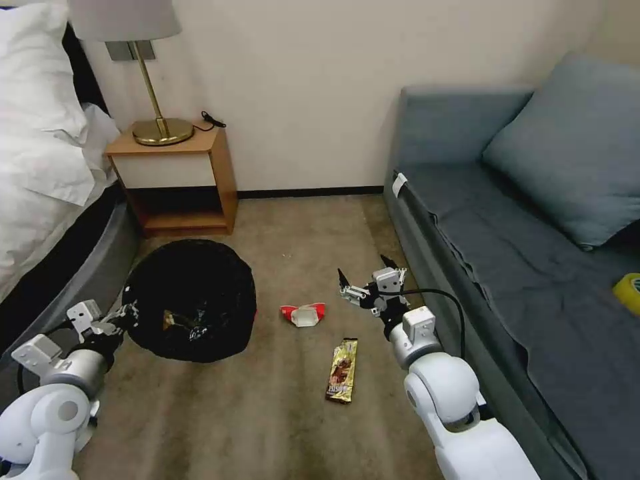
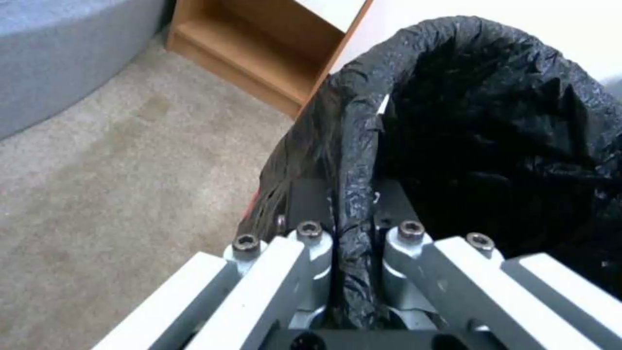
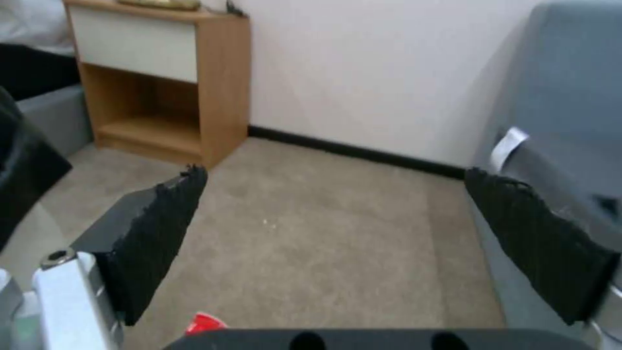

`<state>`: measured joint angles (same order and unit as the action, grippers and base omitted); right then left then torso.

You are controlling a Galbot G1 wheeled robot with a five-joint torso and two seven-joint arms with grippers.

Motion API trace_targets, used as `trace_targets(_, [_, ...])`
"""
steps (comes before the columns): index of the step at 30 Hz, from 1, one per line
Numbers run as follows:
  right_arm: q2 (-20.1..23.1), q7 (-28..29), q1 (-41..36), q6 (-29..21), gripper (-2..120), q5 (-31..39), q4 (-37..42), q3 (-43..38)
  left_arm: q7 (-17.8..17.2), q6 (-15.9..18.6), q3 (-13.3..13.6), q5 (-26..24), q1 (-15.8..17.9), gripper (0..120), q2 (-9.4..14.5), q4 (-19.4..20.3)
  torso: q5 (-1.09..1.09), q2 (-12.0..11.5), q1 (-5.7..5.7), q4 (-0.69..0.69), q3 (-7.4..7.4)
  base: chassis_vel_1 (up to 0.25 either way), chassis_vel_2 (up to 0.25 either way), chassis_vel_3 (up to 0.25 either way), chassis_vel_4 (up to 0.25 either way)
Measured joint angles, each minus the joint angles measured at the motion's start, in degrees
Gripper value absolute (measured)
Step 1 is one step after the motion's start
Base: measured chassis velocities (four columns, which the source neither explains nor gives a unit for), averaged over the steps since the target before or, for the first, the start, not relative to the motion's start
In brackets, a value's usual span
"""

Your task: Pick up the trash bin, then pick up the garbage on the floor and place it into the trash bin.

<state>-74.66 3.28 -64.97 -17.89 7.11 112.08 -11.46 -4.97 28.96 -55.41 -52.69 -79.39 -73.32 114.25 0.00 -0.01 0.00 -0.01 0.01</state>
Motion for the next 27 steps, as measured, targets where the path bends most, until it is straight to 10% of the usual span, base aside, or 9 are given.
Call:
trace_targets(11, [13.27,6.30,21.37,-4.49,100,26.50,-18.71,16.60,2.04,-0.01,0.43,-0.06,1.66,4,0.47,-0.34,0.02,0.00,0.00,-0.01,0.00,0.000,0.000,0.000,0.000])
trace_targets(27, [4.43,8.34,35.84,-16.49,100,47.00,-43.67,30.66,5.35,-0.20,-0.14,-1.88,-0.44,4,1.02,0.70,-0.01,0.01,0.00,0.02,0.00,0.000,0.000,0.000,0.000])
